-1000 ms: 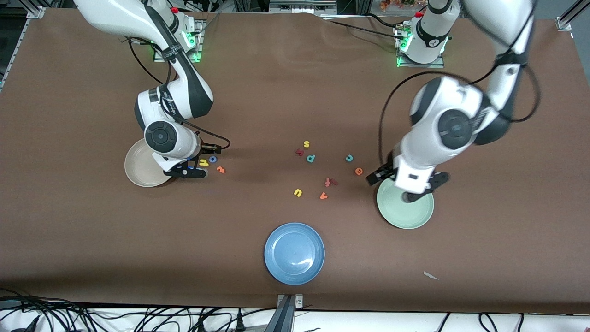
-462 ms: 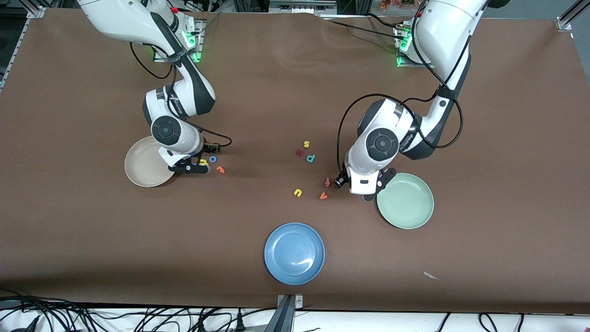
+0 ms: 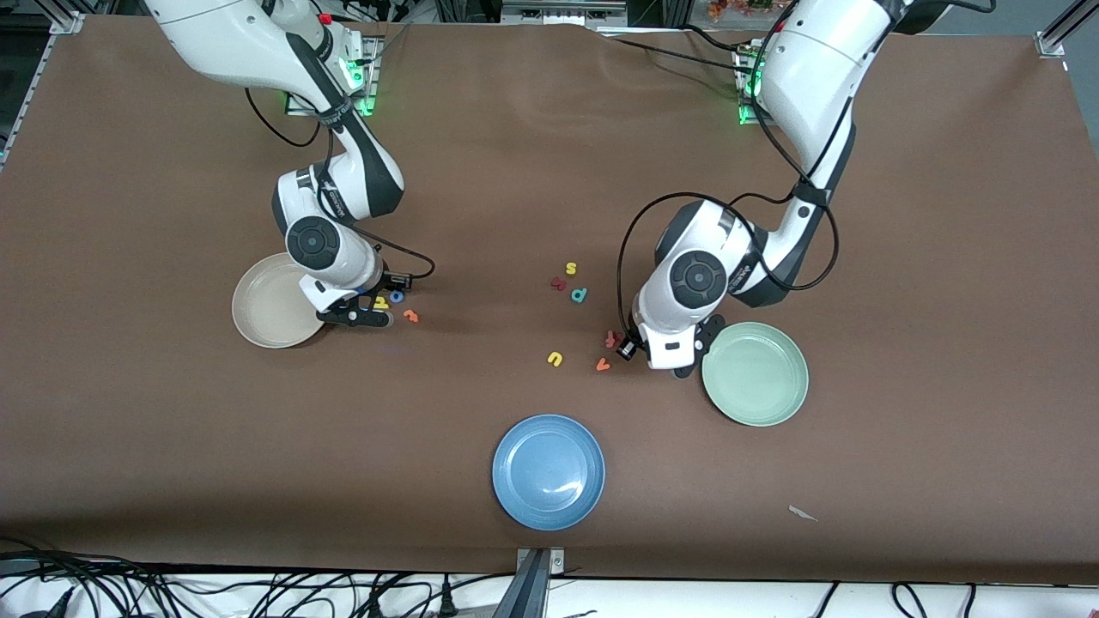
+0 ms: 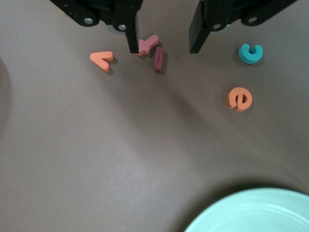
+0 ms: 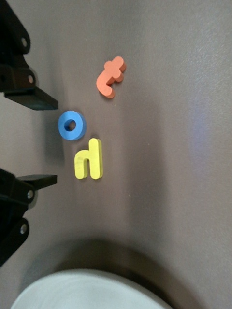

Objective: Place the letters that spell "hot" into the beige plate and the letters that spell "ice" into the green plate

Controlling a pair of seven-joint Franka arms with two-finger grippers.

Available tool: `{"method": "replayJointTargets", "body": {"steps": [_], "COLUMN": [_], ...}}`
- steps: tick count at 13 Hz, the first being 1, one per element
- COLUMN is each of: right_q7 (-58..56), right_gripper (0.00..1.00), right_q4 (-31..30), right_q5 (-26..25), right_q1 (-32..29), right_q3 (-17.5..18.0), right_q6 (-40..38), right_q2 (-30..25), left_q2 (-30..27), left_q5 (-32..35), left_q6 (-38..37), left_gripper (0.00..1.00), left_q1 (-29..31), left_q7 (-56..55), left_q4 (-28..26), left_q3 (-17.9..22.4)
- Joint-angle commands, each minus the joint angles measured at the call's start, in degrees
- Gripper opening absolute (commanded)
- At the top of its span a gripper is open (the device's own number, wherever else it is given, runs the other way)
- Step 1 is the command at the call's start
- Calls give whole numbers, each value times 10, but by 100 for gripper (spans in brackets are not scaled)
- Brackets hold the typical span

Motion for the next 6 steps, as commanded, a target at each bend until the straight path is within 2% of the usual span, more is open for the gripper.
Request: {"method": "replayJointTargets", "body": {"steps": [1,6], "right_q7": [22,24], "right_gripper": [62,62], "right_q4": [-5,-3], "right_q5": [7,3], "right_q1": [6,16], "right_q3": [6,3], "right_q6": [19,25], "right_q2": [6,8], "left_q2": [16,27], "left_q5": [0,21], "left_q6": [13,25], "left_gripper": [47,45], "left_q1": [-16,-27], "left_q7": [-12,-13], "left_q4": [17,11], "left_q3": [6,11]}}
